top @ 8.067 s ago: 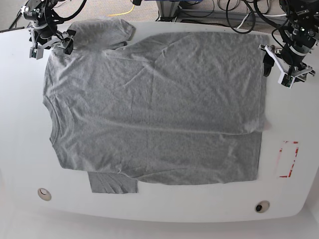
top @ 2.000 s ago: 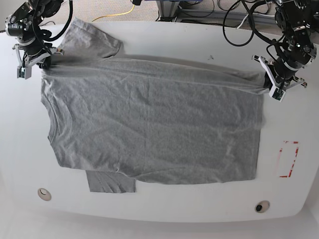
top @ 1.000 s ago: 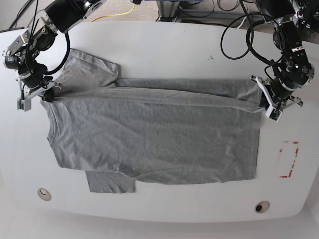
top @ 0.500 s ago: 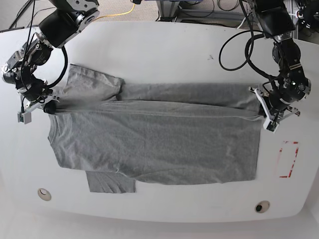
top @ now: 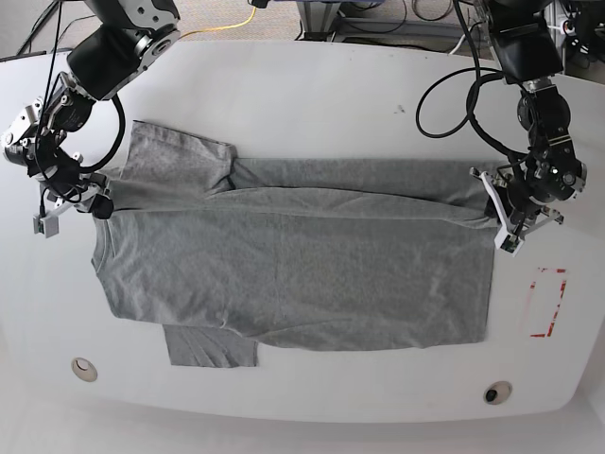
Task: Layout the t-shirt on the table in an organized manner, then fold the t-shirt properly
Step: 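Open both grippers to release the folded edge and raise them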
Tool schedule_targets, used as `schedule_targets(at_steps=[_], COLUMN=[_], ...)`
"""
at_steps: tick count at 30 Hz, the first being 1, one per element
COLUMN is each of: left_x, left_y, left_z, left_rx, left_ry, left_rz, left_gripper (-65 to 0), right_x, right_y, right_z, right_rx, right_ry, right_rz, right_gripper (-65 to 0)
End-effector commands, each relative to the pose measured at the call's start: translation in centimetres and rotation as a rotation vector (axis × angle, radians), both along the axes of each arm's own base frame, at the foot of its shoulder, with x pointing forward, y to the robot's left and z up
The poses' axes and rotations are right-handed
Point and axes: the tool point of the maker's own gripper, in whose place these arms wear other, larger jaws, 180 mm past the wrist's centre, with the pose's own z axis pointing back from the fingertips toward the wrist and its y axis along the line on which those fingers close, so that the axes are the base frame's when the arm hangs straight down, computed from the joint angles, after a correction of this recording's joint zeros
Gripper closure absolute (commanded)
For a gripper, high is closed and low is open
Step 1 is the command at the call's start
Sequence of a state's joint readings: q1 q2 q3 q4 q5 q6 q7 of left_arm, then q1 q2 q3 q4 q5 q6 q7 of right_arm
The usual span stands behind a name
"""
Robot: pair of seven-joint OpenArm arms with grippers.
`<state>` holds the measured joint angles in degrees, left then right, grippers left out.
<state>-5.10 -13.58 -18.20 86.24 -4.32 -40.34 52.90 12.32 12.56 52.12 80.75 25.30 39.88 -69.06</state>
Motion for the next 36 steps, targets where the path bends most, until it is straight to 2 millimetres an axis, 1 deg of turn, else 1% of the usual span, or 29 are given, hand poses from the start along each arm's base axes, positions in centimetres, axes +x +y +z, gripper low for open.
schedule_targets(at_steps=[1, 3, 4, 5, 7, 9, 11, 13, 15, 18, 20, 21, 22, 24, 25, 27, 30, 36], left_x=[0.9, 0.9, 0.9, 0.9, 1.0, 1.6, 2.0, 2.2, 2.4, 2.6, 2.9, 3.0, 3.0, 2.9, 2.6, 2.4, 2.2, 1.8], left_y=[0.8, 0.9, 1.4, 1.7, 2.3, 2.5, 2.6, 2.7, 3.4, 3.6, 3.5, 3.4, 3.5, 3.3, 3.7, 4.1, 4.0, 4.1], left_z=[1.3, 1.4, 1.5, 1.6, 1.8, 2.4, 2.9, 3.2, 4.4, 5.7, 6.9, 7.2, 8.0, 8.7, 9.0, 9.8, 10.7, 10.6], left_rx=[0.011, 0.016, 0.029, 0.042, 0.061, 0.073, 0.081, 0.085, 0.114, 0.141, 0.158, 0.162, 0.172, 0.183, 0.196, 0.217, 0.232, 0.240], left_ry=[-0.045, -0.045, -0.044, -0.042, -0.041, -0.056, -0.067, -0.074, -0.101, -0.132, -0.167, -0.177, -0.198, -0.218, -0.224, -0.241, -0.265, -0.262], left_rz=[0.008, 0.009, 0.008, 0.007, 0.009, 0.011, 0.012, 0.011, 0.010, 0.001, -0.008, -0.009, -0.011, -0.016, -0.013, -0.011, -0.016, -0.017], left_gripper=[-26.7, -35.1, -41.4, -44.6, -53.1, -59.9, -65.0, -65.0, -65.0, -65.0, -65.0, -65.0, -65.0, -65.0, -65.0, -65.0, -65.0, -65.0], right_x=[1.1, 1.1, 1.0, 0.8, 0.0, -0.7, -1.4, -2.2, -3.4, -4.7, -5.8, -6.1, -6.7, -7.5, -7.9, -8.2, -8.7, -9.0], right_y=[-1.2, -1.3, -1.5, -1.9, -2.8, -3.1, -3.3, -3.0, -2.2, -1.4, -0.5, -0.3, 0.3, 1.0, 1.5, 2.3, 3.2, 3.8], right_z=[2.1, 2.2, 2.2, 2.4, 2.7, 3.2, 3.8, 3.9, 3.5, 3.0, 2.1, 1.9, 1.1, 0.2, -0.3, -0.9, -1.7, -2.3], right_rx=[-0.031, -0.036, -0.042, -0.052, -0.088, -0.124, -0.162, -0.189, -0.206, -0.218, -0.207, -0.202, -0.186, -0.165, -0.150, -0.127, -0.101, -0.079], right_ry=[-0.073, -0.079, -0.078, -0.077, -0.067, -0.066, -0.067, -0.063, -0.046, -0.028, -0.005, 0.001, 0.017, 0.040, 0.050, 0.056, 0.071, 0.081], right_rz=[-0.014, -0.017, -0.018, -0.019, -0.020, -0.017, -0.013, -0.006, 0.004, 0.013, 0.019, 0.019, 0.020, 0.021, 0.020, 0.019, 0.016, 0.020], right_gripper=[-51.4, -63.3, -65.0, -65.0, -65.0, -65.0, -65.0, -65.0, -65.0, -65.0, -65.0, -65.0, -65.0, -65.0, -65.0, -65.0, -65.0, -65.0])
